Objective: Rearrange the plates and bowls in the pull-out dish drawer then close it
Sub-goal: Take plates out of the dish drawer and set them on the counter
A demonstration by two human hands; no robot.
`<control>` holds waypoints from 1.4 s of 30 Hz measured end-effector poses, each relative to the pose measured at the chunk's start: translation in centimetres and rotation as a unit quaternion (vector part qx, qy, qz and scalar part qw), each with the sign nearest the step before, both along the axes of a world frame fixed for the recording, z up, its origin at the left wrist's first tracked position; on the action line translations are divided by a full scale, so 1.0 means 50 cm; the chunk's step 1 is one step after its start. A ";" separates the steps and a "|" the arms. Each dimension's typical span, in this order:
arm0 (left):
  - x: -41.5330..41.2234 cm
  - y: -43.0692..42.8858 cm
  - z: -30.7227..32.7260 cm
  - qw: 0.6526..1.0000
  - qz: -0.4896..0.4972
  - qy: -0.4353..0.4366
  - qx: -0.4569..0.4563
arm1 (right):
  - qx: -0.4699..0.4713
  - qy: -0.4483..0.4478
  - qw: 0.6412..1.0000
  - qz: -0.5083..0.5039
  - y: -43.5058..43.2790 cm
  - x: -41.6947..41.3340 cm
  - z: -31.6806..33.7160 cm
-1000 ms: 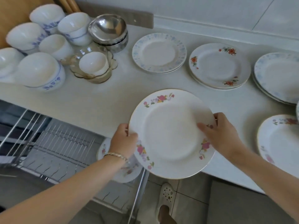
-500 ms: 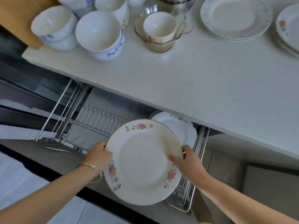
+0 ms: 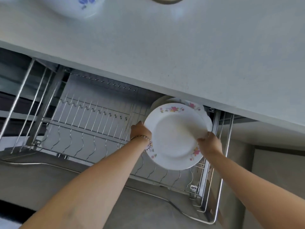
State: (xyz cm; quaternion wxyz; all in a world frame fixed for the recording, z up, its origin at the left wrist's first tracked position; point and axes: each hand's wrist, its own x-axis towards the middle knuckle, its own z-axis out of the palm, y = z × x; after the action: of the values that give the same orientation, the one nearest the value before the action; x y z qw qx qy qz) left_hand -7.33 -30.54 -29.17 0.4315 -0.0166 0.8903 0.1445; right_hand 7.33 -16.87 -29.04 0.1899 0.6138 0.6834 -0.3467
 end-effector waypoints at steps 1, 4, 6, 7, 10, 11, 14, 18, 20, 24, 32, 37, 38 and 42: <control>0.000 0.011 -0.008 1.000 0.001 -0.001 -0.001 | 0.012 -0.003 1.000 0.001 0.006 -0.003 -0.010; 0.005 0.036 -0.024 1.000 0.021 -0.006 -0.005 | 0.040 -0.003 0.999 -0.002 0.019 -0.012 -0.028; 0.009 0.050 -0.028 1.000 0.019 -0.013 -0.009 | 0.053 -0.006 0.998 -0.020 0.024 -0.014 -0.030; 0.010 0.057 -0.026 1.000 0.019 -0.019 -0.012 | 0.059 -0.009 0.998 -0.024 0.023 -0.014 -0.031; 0.009 0.072 -0.022 0.999 0.030 -0.030 -0.001 | 0.073 0.000 0.997 -0.034 0.017 -0.009 -0.034; 0.008 0.072 -0.026 0.998 0.045 -0.035 0.013 | 0.074 0.005 0.997 -0.038 0.014 -0.008 -0.032; 0.018 0.063 -0.035 0.989 0.112 -0.057 0.076 | 0.071 0.014 0.997 -0.035 0.008 -0.004 -0.024; 0.045 0.058 -0.033 0.962 0.201 -0.078 0.165 | 0.046 0.040 0.998 -0.031 0.013 -0.004 -0.008; 0.054 0.061 -0.029 0.954 0.219 -0.083 0.185 | 0.041 0.041 0.998 -0.015 0.022 0.001 0.002; 0.055 0.036 -0.007 0.975 0.148 -0.069 0.150 | -0.005 0.010 1.000 0.019 0.023 0.010 0.030; 0.056 0.014 0.228 0.976 -0.160 0.016 0.146 | -0.152 0.025 0.942 0.299 0.010 -0.010 0.268; 0.019 0.101 0.411 0.963 -0.142 0.090 0.213 | -0.035 0.135 0.923 0.358 0.095 -0.071 0.474; 0.008 0.128 0.439 0.960 -0.142 0.101 0.219 | -0.030 0.148 0.921 0.360 0.126 -0.087 0.504; -0.029 0.253 0.519 0.955 -0.113 0.128 0.244 | 0.023 0.153 0.908 0.390 0.279 -0.147 0.570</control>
State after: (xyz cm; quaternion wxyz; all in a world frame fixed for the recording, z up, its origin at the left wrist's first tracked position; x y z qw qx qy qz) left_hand -8.78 -17.90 -3.22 0.3187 0.2090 0.8715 0.3085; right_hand -0.05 -2.92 -0.53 0.1889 0.2419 0.8965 -0.3195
